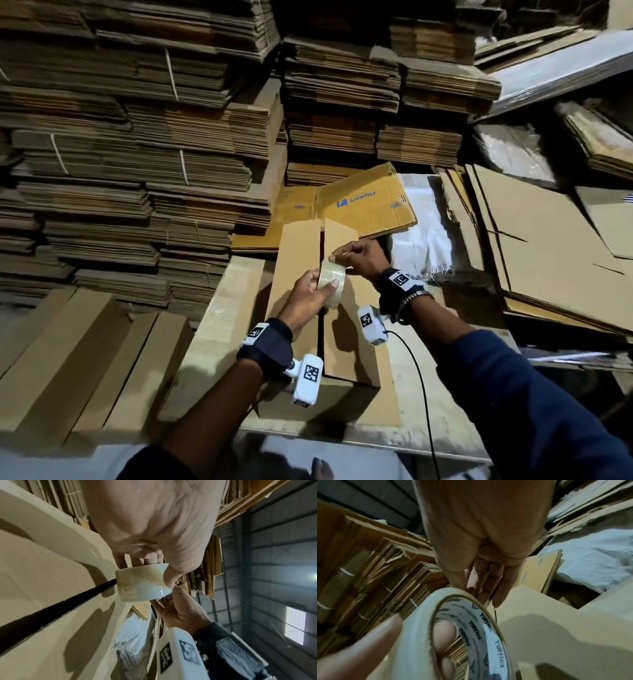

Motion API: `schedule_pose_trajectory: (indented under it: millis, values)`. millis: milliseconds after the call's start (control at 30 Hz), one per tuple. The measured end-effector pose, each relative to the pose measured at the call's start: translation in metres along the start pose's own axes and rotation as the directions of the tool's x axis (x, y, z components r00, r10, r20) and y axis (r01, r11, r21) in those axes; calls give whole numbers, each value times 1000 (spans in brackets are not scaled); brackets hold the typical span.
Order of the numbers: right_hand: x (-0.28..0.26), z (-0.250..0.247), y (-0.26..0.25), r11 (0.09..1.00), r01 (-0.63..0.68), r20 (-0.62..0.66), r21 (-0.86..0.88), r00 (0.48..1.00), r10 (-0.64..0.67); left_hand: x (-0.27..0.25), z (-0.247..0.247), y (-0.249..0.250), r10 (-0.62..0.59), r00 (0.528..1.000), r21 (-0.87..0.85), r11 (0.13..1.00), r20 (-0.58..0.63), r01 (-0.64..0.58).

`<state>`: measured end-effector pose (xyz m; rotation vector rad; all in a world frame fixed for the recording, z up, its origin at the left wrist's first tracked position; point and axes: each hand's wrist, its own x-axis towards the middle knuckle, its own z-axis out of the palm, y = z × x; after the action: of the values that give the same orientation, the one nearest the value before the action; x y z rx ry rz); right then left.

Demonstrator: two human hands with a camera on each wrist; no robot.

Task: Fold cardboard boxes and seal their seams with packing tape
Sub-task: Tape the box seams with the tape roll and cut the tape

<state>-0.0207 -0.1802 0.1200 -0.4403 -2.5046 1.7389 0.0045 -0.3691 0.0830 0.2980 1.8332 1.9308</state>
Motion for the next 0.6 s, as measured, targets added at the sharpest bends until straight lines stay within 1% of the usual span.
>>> schedule_pose_trajectory:
  millis: [67,100,167,267,367,467,533,600]
  values:
    - [10,2,6,999,-47,19,25,999,46,9,1,-10,-23,1000,0,1000,-13,23]
    - [16,4,9,999,-50,27,12,998,50,14,1,-13,-30,999,-5,1000,-22,30]
    - [30,10,18,998,-45,29,-47,999,46,21,0,-17,-39,998,-15,999,-46,39]
    - [65,16,34,992,-55,17,-116,998,58,44,-3,-23,-60,995,-17,998,-76,59]
    - [103,18,47,989,-67,55,-132,996,75,70,-7,-23,-87,992,13,996,-95,89]
    - [140,14,55,989,-59,54,-133,996,67,101,-10,-22,-108,987,63,991,-119,116]
    - [164,9,54,991,-79,52,-107,995,85,124,-14,-27,-107,983,137,982,-148,127]
    - [186,5,49,990,-80,92,-120,992,91,145,-16,-36,-107,979,167,977,-171,136]
